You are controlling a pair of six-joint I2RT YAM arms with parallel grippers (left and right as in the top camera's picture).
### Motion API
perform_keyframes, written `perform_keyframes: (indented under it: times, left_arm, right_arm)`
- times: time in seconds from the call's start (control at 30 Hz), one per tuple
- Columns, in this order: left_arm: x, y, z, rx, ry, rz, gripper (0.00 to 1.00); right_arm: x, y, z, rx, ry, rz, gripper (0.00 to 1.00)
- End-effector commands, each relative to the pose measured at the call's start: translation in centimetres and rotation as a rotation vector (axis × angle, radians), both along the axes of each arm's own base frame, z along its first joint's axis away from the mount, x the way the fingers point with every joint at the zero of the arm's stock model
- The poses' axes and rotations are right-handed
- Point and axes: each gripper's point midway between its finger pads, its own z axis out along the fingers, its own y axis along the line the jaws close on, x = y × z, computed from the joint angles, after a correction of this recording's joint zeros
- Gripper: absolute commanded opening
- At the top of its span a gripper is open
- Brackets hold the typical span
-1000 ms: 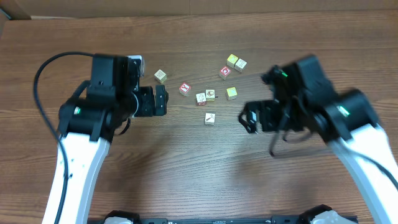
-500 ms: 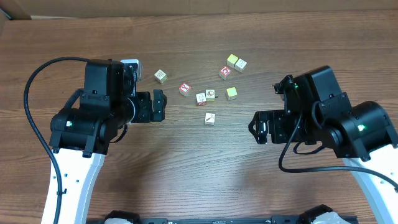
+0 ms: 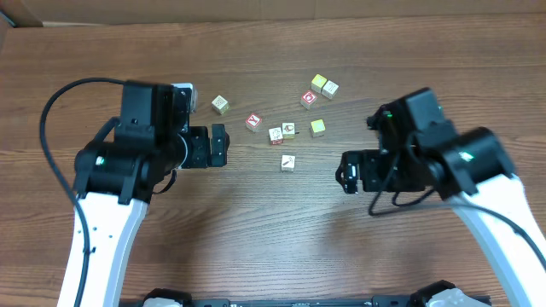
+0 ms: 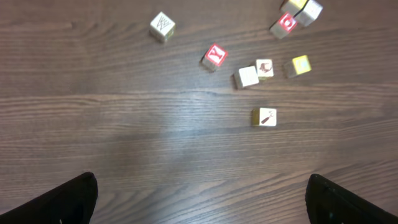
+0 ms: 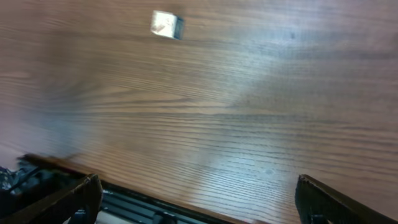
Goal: Flip 5 blocks
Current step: 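Lower the right gripper and grasp a cream block with a 4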
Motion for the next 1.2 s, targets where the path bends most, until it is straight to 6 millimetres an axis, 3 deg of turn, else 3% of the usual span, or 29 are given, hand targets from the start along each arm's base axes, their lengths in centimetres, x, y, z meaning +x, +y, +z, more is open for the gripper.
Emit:
perform_keyframes:
  times: [0.0,0.2,0.37,0.53,0.77,1.07,1.17]
  left_arm:
    - [1.0,-0.3,-2.0,0.027,0.071,-0.037,1.00]
    - [2.6,-1.3,-6.5,0.020,0.209,-0.079,1.00]
    - [3.9,-2.8,-9.5,-0.036,0.285,-0.112,1.00]
    - [5.0,-4.2,-11.8,-0.095,0.329,-0.136,1.00]
    - [6.3,-4.9,-13.3,-0.122,0.330,-0.148,1.00]
    - [6.5,-4.6,-13.4,-0.107,0.322,-0.143,1.00]
    - [6.5,-4.6,-13.4,-0.107,0.321,-0.145,1.00]
  right_arm:
    - [0.6,0.1,-4.8,-0.049,0.125,-0.037,1.00]
    - [2.5,1.4,-8.1,-0.049,0.193,-0.038,1.00]
    - [3.5,2.9,-8.8,0.007,0.194,-0.009,1.00]
    - [5.0,3.5,-8.8,0.026,0.128,0.021,0.90]
    - [5.7,5.4,-9.4,0.035,0.089,0.080,0.86]
    - [4.9,9.4,-15.4,-0.017,0.188,0.185,0.83]
    - [5.3,10.7,-16.5,-0.013,0.175,0.195,0.82]
